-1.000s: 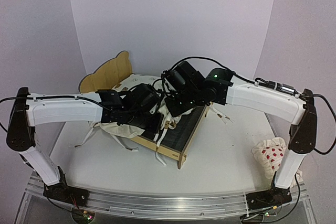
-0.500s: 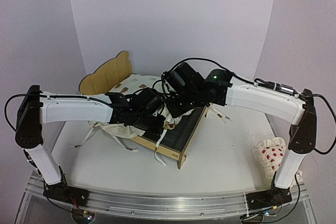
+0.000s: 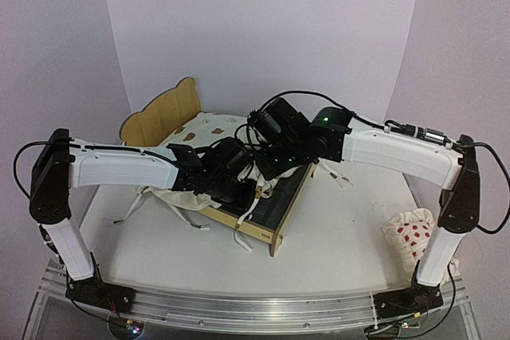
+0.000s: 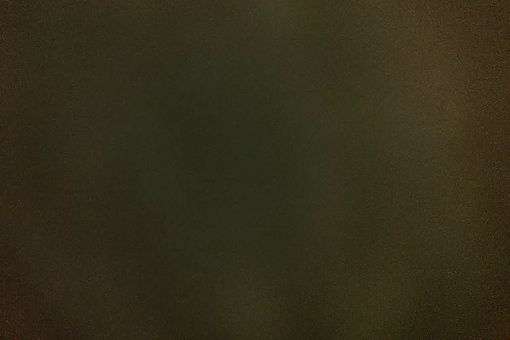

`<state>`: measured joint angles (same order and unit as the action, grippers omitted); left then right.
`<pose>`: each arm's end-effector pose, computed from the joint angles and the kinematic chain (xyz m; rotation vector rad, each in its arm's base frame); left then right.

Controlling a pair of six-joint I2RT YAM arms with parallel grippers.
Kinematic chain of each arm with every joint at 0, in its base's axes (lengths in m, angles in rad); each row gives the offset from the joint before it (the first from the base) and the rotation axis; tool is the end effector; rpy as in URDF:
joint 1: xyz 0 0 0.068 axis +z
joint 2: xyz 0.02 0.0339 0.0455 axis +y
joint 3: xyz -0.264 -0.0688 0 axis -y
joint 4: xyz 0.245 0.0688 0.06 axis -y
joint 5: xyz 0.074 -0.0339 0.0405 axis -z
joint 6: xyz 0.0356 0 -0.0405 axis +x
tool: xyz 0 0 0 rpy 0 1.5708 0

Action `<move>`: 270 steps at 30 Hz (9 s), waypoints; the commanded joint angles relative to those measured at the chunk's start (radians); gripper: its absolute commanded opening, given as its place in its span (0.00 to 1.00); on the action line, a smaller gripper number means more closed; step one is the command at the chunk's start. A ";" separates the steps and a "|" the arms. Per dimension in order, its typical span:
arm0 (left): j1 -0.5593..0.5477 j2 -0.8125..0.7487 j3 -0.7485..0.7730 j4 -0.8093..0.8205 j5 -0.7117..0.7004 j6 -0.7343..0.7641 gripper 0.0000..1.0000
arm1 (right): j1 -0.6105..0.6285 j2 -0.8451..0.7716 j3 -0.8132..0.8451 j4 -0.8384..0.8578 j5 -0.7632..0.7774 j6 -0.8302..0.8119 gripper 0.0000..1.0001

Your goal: Set up the pet bed

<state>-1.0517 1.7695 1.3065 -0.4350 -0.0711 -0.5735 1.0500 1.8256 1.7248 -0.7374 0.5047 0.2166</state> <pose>0.1939 -0.3342 0.2309 0.5769 2.5014 -0.5890 0.2173 0.3442 0.3258 -0.7130 2.1654 0.0435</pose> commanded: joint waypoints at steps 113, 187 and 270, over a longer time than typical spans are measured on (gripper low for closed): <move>-0.237 0.312 -0.727 1.579 -0.517 0.214 0.50 | 0.007 -0.124 -0.136 0.035 0.028 0.036 0.00; -0.577 -0.431 -0.391 0.267 0.023 0.157 0.00 | 0.007 -0.366 -0.381 0.022 -0.044 0.234 0.81; -0.387 0.113 -0.196 0.086 0.018 0.036 0.18 | 0.019 -0.242 -0.561 0.206 -0.410 0.419 0.58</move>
<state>-1.4353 1.8730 1.0906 -0.3249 -0.0693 -0.5234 1.0627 1.5745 1.1186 -0.5350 0.1034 0.6365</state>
